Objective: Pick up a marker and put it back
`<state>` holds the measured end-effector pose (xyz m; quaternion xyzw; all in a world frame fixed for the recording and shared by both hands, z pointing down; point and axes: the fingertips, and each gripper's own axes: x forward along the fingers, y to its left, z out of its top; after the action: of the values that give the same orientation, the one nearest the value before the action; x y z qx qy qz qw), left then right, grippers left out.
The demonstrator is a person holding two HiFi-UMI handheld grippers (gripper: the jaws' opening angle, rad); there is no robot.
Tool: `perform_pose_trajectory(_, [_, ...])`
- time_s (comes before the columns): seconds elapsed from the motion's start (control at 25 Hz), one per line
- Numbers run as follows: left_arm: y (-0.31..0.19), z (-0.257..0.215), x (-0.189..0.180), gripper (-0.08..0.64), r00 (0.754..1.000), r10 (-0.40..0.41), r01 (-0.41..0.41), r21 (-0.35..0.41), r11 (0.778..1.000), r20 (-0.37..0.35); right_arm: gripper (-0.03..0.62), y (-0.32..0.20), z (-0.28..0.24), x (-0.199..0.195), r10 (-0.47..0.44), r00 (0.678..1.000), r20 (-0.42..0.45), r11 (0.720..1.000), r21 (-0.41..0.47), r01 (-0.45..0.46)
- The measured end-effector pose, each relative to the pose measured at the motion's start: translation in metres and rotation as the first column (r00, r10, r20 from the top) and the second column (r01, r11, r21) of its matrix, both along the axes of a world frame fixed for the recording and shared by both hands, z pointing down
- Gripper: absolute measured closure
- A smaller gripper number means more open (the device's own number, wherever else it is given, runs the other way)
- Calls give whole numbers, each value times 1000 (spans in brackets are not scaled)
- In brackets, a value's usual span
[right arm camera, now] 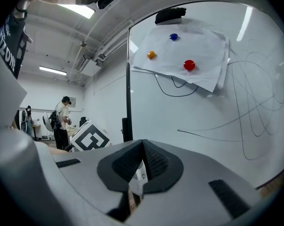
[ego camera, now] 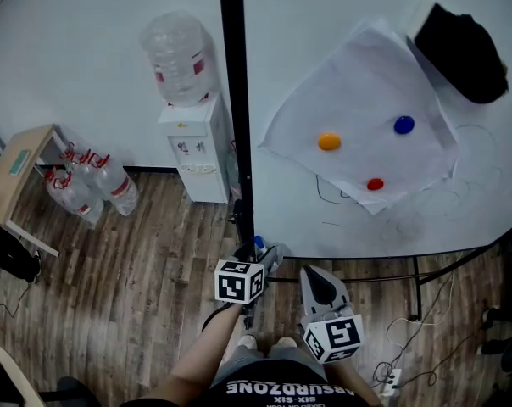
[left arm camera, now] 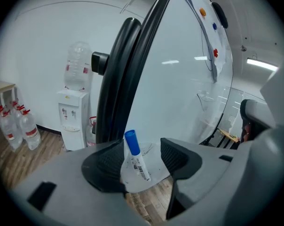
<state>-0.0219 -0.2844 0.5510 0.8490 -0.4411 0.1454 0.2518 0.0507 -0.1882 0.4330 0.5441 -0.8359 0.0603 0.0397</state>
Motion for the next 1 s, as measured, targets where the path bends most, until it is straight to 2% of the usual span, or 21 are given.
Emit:
perform_pose_trajectory(0.24, [-5, 3, 3, 337, 1000, -14, 14, -10, 1000, -6, 594, -3, 2, 2, -4, 1000, -2, 1000, -1, 4])
perform_pose_trajectory(0.84, [-12, 12, -6, 468, 997, -73, 73, -11, 997, 14, 594, -3, 1, 3, -8, 1000, -2, 1000, 0, 8])
perform_pose_trajectory(1.0, [-12, 12, -7, 471, 997, -82, 82, -12, 997, 8, 594, -4, 1, 4, -8, 1000, -2, 1000, 0, 8])
